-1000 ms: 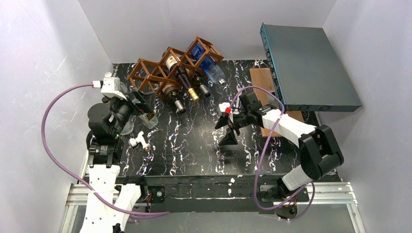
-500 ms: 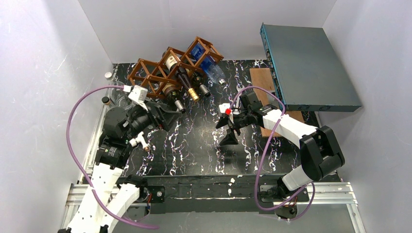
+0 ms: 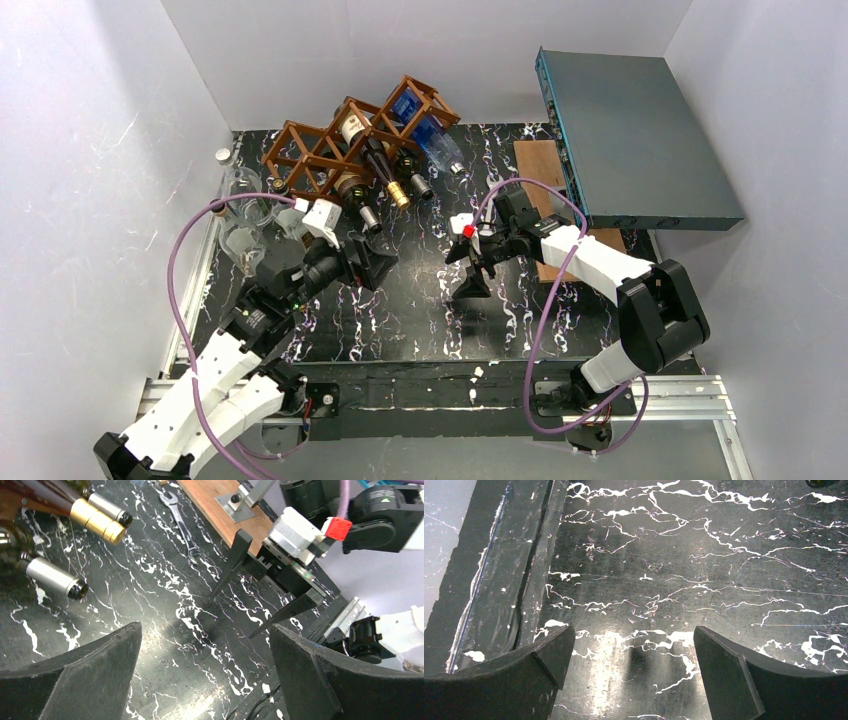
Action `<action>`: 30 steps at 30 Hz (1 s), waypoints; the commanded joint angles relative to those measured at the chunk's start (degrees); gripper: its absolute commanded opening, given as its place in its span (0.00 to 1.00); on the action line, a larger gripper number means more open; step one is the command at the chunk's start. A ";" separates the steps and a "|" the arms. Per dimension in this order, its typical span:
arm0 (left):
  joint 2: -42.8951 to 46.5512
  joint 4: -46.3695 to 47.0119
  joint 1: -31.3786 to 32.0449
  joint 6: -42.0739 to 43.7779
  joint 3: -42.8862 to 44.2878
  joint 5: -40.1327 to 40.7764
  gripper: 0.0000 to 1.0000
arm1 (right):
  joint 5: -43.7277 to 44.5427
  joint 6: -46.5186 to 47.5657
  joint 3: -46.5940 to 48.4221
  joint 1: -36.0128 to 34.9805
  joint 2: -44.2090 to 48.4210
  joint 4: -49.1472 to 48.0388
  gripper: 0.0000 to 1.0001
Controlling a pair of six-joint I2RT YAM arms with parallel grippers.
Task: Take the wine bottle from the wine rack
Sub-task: Adjust the distractor at the center of the board.
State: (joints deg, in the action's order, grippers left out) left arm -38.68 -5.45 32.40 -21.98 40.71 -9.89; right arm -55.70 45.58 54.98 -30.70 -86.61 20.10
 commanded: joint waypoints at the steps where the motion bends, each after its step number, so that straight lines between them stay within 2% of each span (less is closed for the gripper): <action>1: 2.19 0.58 4.63 -2.71 -2.82 12.08 0.98 | -0.35 4.41 2.46 0.38 1.59 3.22 0.99; 8: 2.14 1.10 10.72 -0.28 -4.71 18.52 0.98 | 0.68 6.53 2.78 0.63 1.60 4.89 0.98; 15: 3.49 1.86 12.10 2.17 -5.90 19.52 0.98 | 2.94 5.47 2.30 0.91 2.03 2.90 0.98; 24: 5.80 0.43 12.14 4.67 -5.96 21.75 0.98 | 4.44 -6.62 -0.65 6.58 5.32 -7.46 0.98; 30: 6.49 -2.52 12.07 5.94 -4.68 24.81 0.98 | 8.06 -9.65 -3.05 7.14 7.59 -8.57 0.99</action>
State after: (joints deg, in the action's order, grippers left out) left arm -32.82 -5.65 44.12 -17.78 34.94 11.00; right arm -49.50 39.90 53.69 -24.97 -82.32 14.37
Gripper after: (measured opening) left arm 0.983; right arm 0.983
